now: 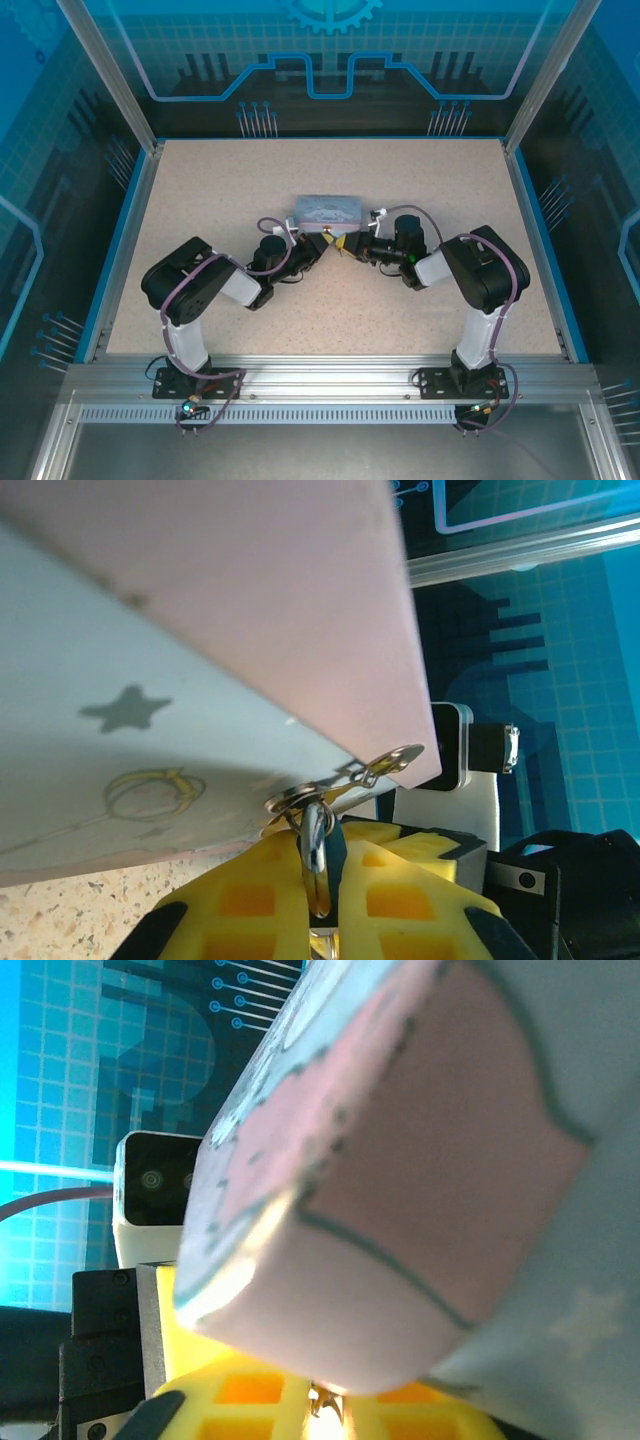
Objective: Unlock a padlock with a key
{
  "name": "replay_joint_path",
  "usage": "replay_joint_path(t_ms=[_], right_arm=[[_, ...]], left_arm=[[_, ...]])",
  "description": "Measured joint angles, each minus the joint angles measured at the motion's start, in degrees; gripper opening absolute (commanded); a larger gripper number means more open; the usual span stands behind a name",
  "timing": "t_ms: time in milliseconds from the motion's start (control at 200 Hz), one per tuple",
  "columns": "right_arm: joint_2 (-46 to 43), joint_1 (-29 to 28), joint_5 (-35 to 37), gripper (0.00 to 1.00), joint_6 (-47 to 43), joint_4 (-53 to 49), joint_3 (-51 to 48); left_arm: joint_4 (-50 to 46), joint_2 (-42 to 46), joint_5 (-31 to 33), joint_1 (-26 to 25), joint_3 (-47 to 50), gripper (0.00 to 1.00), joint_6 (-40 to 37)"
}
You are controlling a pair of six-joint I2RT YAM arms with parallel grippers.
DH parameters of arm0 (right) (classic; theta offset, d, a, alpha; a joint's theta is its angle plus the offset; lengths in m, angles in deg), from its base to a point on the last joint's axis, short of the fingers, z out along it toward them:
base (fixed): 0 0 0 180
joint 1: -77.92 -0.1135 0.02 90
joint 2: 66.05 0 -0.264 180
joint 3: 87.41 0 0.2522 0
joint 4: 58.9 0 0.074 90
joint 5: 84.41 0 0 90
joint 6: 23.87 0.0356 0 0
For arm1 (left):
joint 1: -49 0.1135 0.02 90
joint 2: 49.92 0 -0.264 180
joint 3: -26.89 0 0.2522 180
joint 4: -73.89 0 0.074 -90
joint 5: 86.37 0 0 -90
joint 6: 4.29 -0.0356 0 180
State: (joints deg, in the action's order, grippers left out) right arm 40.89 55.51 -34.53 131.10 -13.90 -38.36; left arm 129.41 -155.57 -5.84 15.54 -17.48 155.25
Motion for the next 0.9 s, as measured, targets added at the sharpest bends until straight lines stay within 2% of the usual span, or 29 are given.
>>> replay_joint_path(t_ms=[70,310,450,545,680,775,900], right_arm=[[-0.6,0.4,0.0,0.37,-1.2,-0.7,-1.0],[-4.0,1.7,-2.6,0.52,-5.6,-3.9,-6.0],[-11.1,2.2,-1.0,0.61,-13.6,-13.6,-7.3],[-17.6,2.2,2.2,0.64,-20.3,-21.1,-7.3],[-27.3,-0.5,11.1,0.62,-30.8,-30.9,-7.3],[-33.5,-8.0,21.9,0.59,-39.2,-36.1,-7.5],[-39.3,-17.3,35.6,0.55,-49.0,-37.1,-10.1]], left_arm=[[0.0,0.0,-1.6,0.1,0.0,0.0,-0.3],[-1.8,-0.3,-6.7,0.0,0.0,0.0,-1.4],[-2.0,-0.5,-8.1,0.0,0.0,0.0,-1.3],[-2.2,-0.5,-8.7,0.0,0.0,0.0,-1.2],[-2.4,-0.5,-9.7,0.5,0.0,0.0,-0.5],[-3.2,-0.5,-10.2,0.8,0.0,0.0,0.1],[-6.0,0.5,-10.6,1.3,0.0,0.0,1.1]])
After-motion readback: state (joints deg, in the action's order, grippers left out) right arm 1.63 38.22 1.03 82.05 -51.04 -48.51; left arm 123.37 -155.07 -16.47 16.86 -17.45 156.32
